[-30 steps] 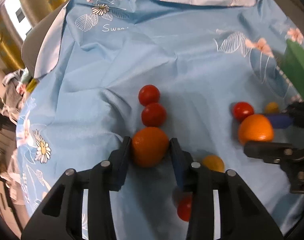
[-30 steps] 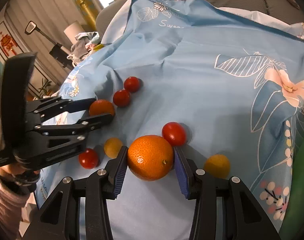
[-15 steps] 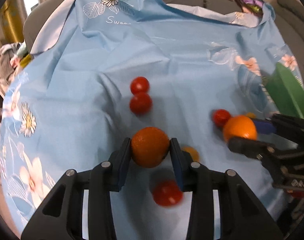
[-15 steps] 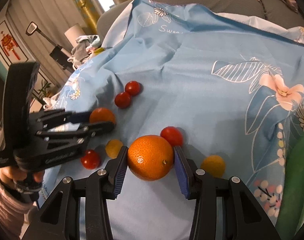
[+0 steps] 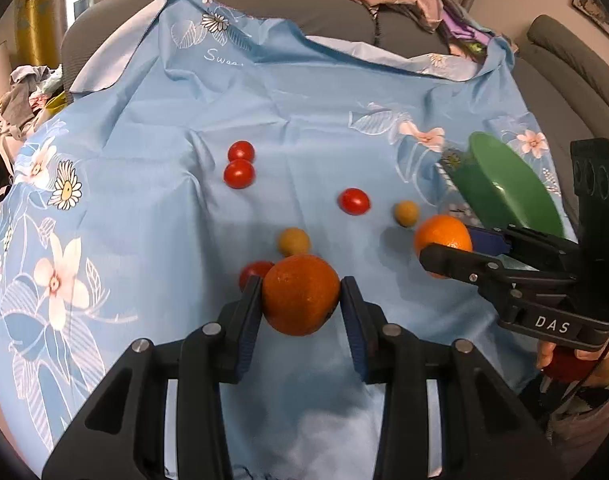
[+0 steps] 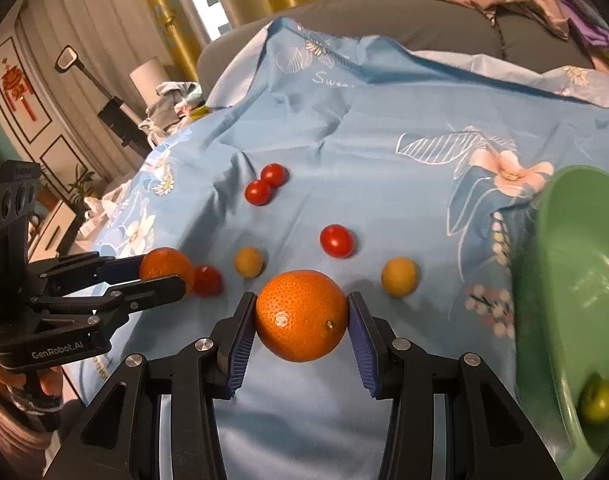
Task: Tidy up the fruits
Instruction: 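Carry the large mandarin toward the bowl while the left tool holds the small mandarin, then lower both mandarins into the green bowl and open both tools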
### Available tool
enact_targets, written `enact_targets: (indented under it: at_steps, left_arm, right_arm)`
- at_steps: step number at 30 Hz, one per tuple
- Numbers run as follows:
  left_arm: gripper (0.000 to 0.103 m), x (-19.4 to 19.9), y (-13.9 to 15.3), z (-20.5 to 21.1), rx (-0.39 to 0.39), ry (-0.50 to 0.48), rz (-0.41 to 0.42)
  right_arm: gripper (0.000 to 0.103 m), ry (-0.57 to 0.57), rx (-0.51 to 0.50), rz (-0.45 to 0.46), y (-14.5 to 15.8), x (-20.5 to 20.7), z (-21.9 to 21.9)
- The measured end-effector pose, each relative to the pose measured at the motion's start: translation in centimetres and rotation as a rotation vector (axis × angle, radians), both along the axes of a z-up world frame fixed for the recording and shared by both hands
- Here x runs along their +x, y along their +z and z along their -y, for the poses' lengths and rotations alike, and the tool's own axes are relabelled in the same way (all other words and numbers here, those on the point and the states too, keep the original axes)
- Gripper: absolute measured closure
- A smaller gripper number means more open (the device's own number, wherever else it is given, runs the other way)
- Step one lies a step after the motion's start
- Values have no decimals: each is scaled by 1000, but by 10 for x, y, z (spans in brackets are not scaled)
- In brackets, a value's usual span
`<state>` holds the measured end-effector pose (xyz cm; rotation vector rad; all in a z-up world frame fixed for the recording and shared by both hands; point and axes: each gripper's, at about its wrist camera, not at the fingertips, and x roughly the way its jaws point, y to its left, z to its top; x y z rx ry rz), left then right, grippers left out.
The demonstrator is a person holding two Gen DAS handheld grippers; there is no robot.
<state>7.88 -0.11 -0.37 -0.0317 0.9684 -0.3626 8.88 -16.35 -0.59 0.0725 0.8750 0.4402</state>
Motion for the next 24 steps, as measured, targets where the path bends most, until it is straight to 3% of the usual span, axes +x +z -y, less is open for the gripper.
enact_targets:
  at_steps: [8, 24]
  left_arm:
    - [64, -29, 15, 3, -50, -10, 20]
    - [64, -56, 40, 27, -47, -72, 71]
  right_arm:
    - [57, -21, -12, 44, 16, -32, 6]
    - [57, -82, 1, 122, 39, -63, 27]
